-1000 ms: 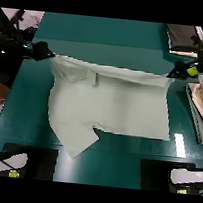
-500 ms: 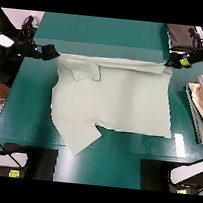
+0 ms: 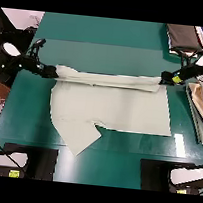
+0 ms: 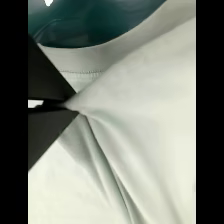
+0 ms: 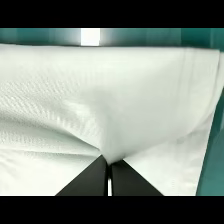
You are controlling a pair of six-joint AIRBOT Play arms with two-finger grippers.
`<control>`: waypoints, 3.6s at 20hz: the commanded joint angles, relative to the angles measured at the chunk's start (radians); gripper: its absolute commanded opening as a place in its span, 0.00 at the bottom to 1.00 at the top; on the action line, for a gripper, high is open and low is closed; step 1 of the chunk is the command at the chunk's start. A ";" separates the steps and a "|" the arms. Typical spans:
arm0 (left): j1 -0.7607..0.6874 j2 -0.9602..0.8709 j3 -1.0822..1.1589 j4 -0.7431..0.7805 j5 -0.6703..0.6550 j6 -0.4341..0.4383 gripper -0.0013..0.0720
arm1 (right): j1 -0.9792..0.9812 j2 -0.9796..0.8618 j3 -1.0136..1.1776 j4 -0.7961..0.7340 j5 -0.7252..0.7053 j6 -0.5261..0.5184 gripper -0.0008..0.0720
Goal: Fold the shirts.
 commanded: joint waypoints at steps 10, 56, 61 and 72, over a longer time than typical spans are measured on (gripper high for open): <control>0.057 0.105 -0.034 0.061 -0.179 -0.121 0.83 | -0.085 0.077 0.060 0.118 0.301 -0.032 0.52; 0.061 0.700 -0.719 -0.260 -0.130 -0.150 0.06 | -0.469 0.450 -0.583 -0.013 0.354 -0.059 0.75; 0.061 0.700 -0.709 -0.257 -0.119 -0.150 0.06 | -0.499 0.450 -0.795 -0.011 0.261 -0.075 0.68; 0.061 0.700 -0.710 -0.256 -0.123 -0.150 0.06 | -0.498 0.451 -0.872 0.156 0.083 -0.109 0.29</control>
